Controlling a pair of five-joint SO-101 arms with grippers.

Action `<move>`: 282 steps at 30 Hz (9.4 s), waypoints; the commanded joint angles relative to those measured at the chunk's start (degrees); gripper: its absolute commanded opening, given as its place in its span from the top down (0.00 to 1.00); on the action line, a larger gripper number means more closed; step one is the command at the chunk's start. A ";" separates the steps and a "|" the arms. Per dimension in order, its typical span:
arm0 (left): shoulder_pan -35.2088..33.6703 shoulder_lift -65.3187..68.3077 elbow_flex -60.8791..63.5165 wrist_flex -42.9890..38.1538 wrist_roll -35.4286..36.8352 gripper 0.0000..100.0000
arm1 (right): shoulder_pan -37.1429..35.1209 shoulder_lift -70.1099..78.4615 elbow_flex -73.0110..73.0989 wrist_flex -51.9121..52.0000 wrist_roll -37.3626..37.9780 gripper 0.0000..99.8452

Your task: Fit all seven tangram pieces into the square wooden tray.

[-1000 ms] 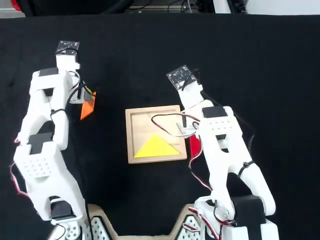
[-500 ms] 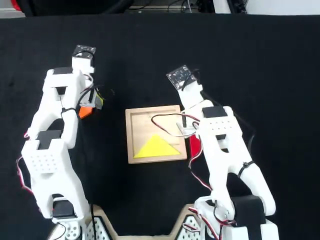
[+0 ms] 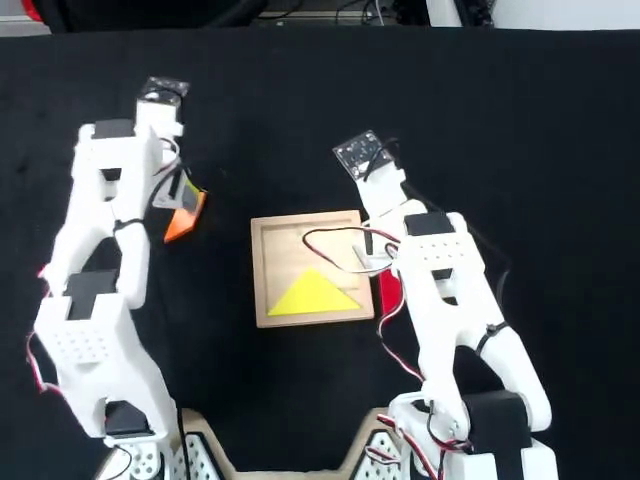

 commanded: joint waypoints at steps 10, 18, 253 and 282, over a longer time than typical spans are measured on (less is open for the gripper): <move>-1.71 8.44 -5.49 -3.69 1.85 0.73 | 0.88 -2.24 1.54 -3.34 0.44 0.99; -1.63 13.36 -9.10 -3.60 1.85 0.73 | 0.88 -2.24 1.89 -3.69 0.44 0.99; 5.93 37.19 -51.03 29.36 -14.42 0.78 | 0.88 -2.24 2.24 -3.78 0.53 0.99; 13.23 -3.78 -21.23 29.45 -9.85 0.96 | 7.12 -2.77 0.13 -4.92 0.00 0.99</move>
